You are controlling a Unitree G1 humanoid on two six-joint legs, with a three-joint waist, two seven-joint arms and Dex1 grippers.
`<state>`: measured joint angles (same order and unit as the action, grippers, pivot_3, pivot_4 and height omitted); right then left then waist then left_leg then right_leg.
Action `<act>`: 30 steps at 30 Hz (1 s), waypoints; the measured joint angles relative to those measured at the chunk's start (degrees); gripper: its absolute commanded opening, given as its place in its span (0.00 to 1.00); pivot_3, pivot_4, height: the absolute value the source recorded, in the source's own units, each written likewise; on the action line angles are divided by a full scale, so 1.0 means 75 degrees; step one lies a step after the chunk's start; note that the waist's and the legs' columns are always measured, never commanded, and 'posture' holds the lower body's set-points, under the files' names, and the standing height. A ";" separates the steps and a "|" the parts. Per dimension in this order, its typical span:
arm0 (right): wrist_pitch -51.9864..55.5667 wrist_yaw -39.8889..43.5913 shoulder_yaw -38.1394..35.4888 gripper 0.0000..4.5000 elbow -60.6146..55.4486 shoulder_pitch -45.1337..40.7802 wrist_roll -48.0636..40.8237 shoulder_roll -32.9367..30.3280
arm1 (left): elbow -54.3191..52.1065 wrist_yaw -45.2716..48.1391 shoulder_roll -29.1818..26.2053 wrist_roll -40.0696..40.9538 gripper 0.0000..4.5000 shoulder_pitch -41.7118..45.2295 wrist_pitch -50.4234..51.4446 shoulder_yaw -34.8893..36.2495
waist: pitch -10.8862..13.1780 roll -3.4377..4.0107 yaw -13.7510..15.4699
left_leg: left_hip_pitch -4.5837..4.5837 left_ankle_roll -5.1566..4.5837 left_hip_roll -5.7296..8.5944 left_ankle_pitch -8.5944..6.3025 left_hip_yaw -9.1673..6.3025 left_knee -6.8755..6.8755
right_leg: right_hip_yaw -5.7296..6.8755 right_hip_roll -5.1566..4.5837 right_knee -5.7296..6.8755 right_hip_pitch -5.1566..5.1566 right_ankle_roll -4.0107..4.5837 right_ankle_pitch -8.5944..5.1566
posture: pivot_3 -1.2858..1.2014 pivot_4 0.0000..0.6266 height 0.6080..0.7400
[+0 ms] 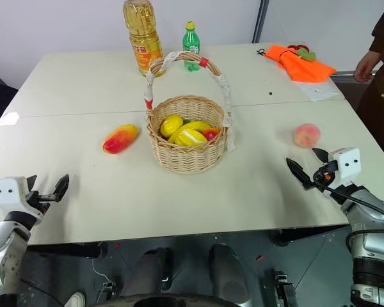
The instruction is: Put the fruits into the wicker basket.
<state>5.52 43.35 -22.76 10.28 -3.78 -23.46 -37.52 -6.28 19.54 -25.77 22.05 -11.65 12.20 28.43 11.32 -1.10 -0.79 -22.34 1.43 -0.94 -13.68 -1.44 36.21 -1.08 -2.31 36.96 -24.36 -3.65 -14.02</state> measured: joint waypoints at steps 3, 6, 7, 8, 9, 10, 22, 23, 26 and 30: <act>0.0060 0.0059 0.0021 0.99 -0.0079 -0.0031 0.0001 0.0000 | -0.0141 0.0013 0.0014 0.0095 1.00 -0.0011 0.0067 0.0001 | -0.0001 -0.0001 0.0006 | 0.0000 0.0000 0.0000 0.0000 0.0000 0.0000 | 0.0000 -0.0001 0.0000 0.0000 0.0000 0.0000 | 0.52 0.24 1.00; 0.0109 0.0105 0.0037 0.99 -0.0136 -0.0026 0.0001 0.0000 | -0.0186 -0.0019 0.0014 0.0133 1.00 0.0029 0.0145 0.0000 | -0.0001 -0.0001 0.0006 | -0.0001 0.0000 0.0001 0.0000 0.0000 0.0000 | 0.0000 -0.0002 0.0000 0.0000 0.0000 0.0000 | 0.52 0.24 1.00; 0.0132 0.0113 0.0037 0.99 -0.0146 -0.0026 0.0001 -0.0001 | -0.0186 -0.0051 0.0014 0.0142 1.00 0.0078 0.0179 0.0001 | -0.0001 -0.0001 0.0005 | -0.0001 0.0000 0.0001 0.0000 0.0000 0.0000 | 0.0000 -0.0001 0.0000 0.0000 0.0000 0.0000 | 0.52 0.24 1.00; 0.0160 0.0116 0.0037 0.99 -0.0152 -0.0026 0.0001 -0.0001 | -0.0188 -0.0059 0.0014 0.0162 1.00 0.0139 0.0195 0.0001 | -0.0001 -0.0002 0.0006 | -0.0001 0.0000 0.0001 0.0000 0.0000 0.0000 | 0.0000 -0.0001 0.0000 0.0000 0.0000 0.0000 | 0.52 0.24 1.00; 0.0191 0.0115 0.0037 0.99 -0.0158 -0.0026 0.0001 -0.0001 | -0.0194 -0.0039 0.0014 0.0216 1.00 0.0200 0.0224 0.0001 | -0.0001 -0.0001 0.0005 | -0.0001 0.0000 0.0001 0.0000 0.0000 0.0000 | 0.0001 -0.0001 0.0000 0.0000 0.0000 0.0000 | 0.52 0.24 1.00; 0.0206 0.0114 0.0037 0.99 -0.0163 -0.0026 0.0001 -0.0001 | -0.0212 -0.0009 0.0014 0.0284 1.00 0.0254 0.0281 -0.0001 | -0.0001 -0.0002 0.0005 | -0.0001 0.0000 0.0001 0.0000 0.0000 0.0000 | 0.0000 -0.0001 0.0000 0.0000 0.0000 0.0000 | 0.52 0.24 1.00; 0.1475 0.0233 -0.0042 0.99 -0.1960 0.0062 -0.0933 -0.0145 | -0.0432 -0.0035 -0.0710 0.0467 1.00 0.2274 0.1781 -0.0733 | -0.0001 -0.0004 0.0009 | -0.0004 0.0000 0.0002 0.0000 -0.0008 -0.0004 | 0.0005 0.0003 0.0002 -0.0001 -0.0006 0.0005 | 0.52 0.24 1.00; 0.1736 0.0284 -0.0053 0.99 -0.2244 0.0101 -0.1130 -0.0265 | -0.0373 -0.0020 -0.0854 0.0426 1.00 0.2573 0.1988 -0.0914 | -0.0001 -0.0004 0.0016 | -0.0004 0.0000 0.0006 0.0000 -0.0007 -0.0001 | 0.0005 0.0000 0.0005 -0.0001 -0.0007 0.0004 | 0.52 0.24 1.00; 0.2533 0.0544 -0.0147 0.99 -0.3104 0.0186 -0.1842 -0.0736 | -0.0272 0.0045 -0.1141 0.0287 1.00 0.3488 0.2549 -0.1392 | 0.0000 -0.0006 0.0018 | -0.0004 0.0000 0.0009 0.0000 -0.0006 0.0002 | 0.0005 -0.0001 0.0005 0.0001 -0.0010 0.0002 | 0.52 0.24 1.00; 0.3472 0.0862 -0.0294 0.99 -0.4042 0.0207 -0.2720 -0.1340 | 0.0151 0.0337 -0.1445 0.0036 1.00 0.4612 0.3447 -0.2384 | -0.0001 -0.0010 -0.0010 | -0.0004 0.0000 0.0009 0.0000 -0.0007 -0.0001 | 0.0005 0.0002 0.0002 0.0001 -0.0031 0.0013 | 0.52 0.24 1.00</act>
<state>31.56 49.82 -24.96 -20.03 -2.22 -43.86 -47.57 -5.15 22.07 -36.61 22.31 22.94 38.05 10.55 11.32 -1.17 -0.86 -22.37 1.43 -0.87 -13.68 -1.49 36.20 -1.04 -2.30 36.98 -24.35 -3.89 -13.92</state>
